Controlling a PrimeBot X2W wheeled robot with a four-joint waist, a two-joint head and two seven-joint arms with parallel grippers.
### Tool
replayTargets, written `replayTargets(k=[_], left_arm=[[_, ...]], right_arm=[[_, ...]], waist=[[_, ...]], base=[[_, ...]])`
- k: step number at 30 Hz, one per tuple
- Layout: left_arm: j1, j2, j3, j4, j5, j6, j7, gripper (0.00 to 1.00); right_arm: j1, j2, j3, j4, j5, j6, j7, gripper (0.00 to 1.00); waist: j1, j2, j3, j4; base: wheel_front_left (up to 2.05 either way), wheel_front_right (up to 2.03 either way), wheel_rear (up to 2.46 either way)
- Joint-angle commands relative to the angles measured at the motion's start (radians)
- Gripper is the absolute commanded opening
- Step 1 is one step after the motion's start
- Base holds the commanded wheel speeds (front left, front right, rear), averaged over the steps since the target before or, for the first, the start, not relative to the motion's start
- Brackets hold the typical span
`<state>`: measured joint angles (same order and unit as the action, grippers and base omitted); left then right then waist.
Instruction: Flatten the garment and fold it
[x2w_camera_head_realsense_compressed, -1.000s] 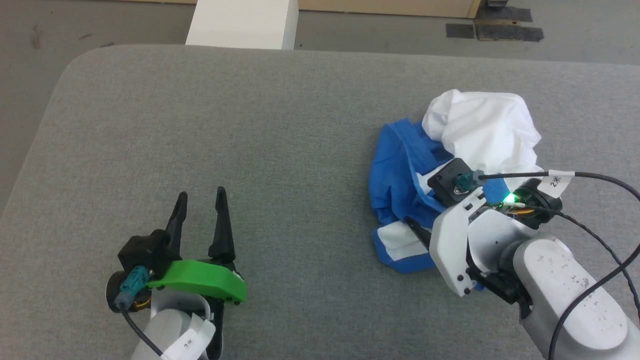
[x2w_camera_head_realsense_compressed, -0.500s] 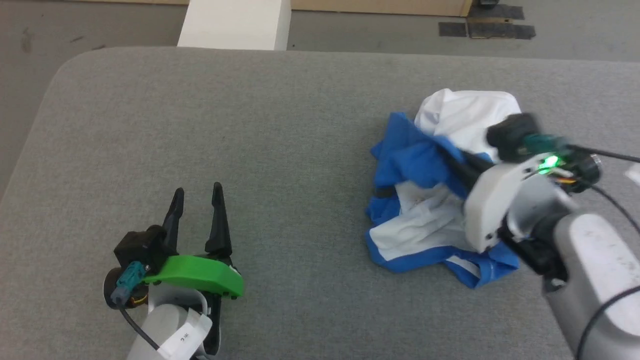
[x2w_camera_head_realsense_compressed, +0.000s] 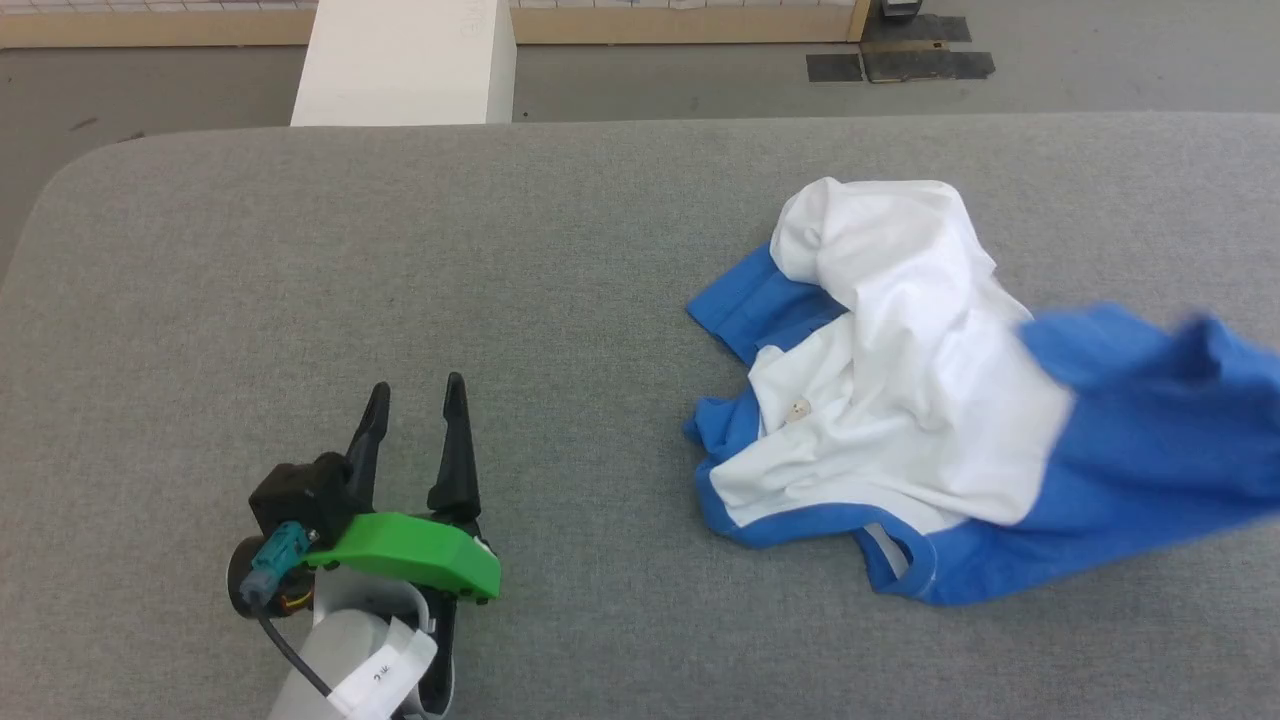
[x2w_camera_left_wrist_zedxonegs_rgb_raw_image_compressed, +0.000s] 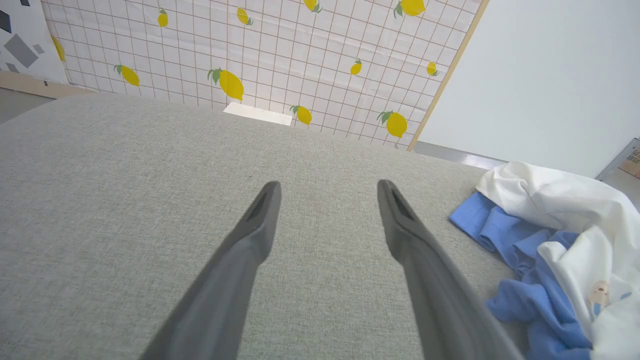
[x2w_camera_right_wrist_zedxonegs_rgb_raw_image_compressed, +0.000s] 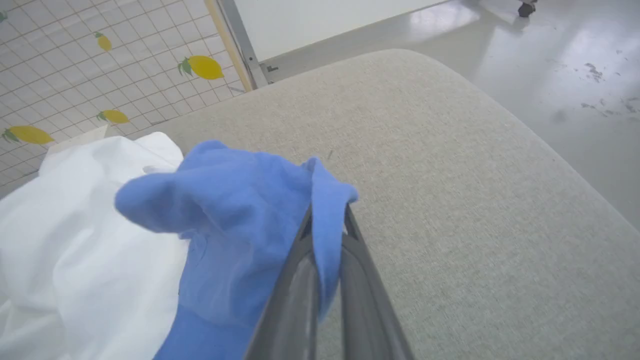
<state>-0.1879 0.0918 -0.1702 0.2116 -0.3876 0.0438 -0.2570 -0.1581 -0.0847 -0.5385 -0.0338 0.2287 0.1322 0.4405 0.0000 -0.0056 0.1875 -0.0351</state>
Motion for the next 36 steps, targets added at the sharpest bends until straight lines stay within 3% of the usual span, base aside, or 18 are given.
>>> replayTargets(k=[1,4,7,8,9,14,18,24,29,36], left_arm=[[-0.017,-0.004,0.001,0.007,0.001,-0.006,-0.005,1.0],[-0.017,-0.005,0.003,0.016,-0.002,-0.006,-0.005,1.0],[-0.013,-0.005,0.005,0.03,-0.011,-0.008,-0.001,1.0],[-0.013,-0.005,0.005,0.033,-0.013,-0.009,0.0,1.0],[-0.013,-0.005,0.005,0.035,-0.018,-0.009,0.003,1.0],[-0.052,-0.007,-0.015,0.018,-0.031,-0.02,0.054,1.0],[-0.131,-0.018,-0.082,0.004,-0.044,-0.038,0.19,1.0],[-0.291,-0.035,-0.266,0.076,-0.077,-0.063,0.593,1.0],[-0.396,-0.038,-0.37,0.16,-0.05,-0.021,0.856,1.0],[-0.448,-0.039,-0.4,0.256,-0.049,0.003,0.948,1.0]], right_arm=[[0.016,0.015,-0.056,0.028,-0.017,-0.002,-0.01,0.0],[0.036,0.03,-0.13,0.102,-0.045,-0.002,-0.014,0.0],[0.034,0.034,-0.129,0.19,-0.031,-0.002,-0.033,0.0],[0.027,0.034,-0.118,0.202,-0.023,-0.002,-0.054,0.24],[0.014,0.034,-0.105,0.211,-0.008,-0.002,-0.086,1.0],[-0.012,0.034,-0.046,0.169,0.019,-0.002,-0.175,1.0],[-0.008,0.034,-0.037,0.098,0.022,-0.002,-0.198,1.0],[0.006,0.034,-0.017,0.035,0.031,-0.002,-0.191,1.0],[0.01,0.034,-0.002,0.039,0.05,-0.002,-0.196,1.0],[0.016,0.034,0.002,0.075,0.065,-0.002,-0.223,1.0]], waist=[[0.0,0.0056,0.001,0.001],[0.0,0.0056,0.002,0.001],[0.0,0.0056,0.001,-0.003],[0.0,0.0056,0.0,-0.006],[0.0,0.0056,-0.002,-0.01],[0.0,0.0056,-0.014,-0.025],[0.0,0.0056,-0.018,-0.033],[0.0,0.0056,-0.01,-0.064],[0.0,0.0056,0.013,-0.108],[0.0,0.0056,0.046,-0.158]], base=[[0.0,0.0,0.0],[0.0,0.0,0.0],[0.0,0.0,0.0],[0.0,0.0,0.0],[0.0,0.0,0.0],[0.0,0.0,0.0],[0.0,0.0,0.0],[0.0,0.0,0.0],[0.0,0.0,0.0],[0.0,0.0,0.0]])
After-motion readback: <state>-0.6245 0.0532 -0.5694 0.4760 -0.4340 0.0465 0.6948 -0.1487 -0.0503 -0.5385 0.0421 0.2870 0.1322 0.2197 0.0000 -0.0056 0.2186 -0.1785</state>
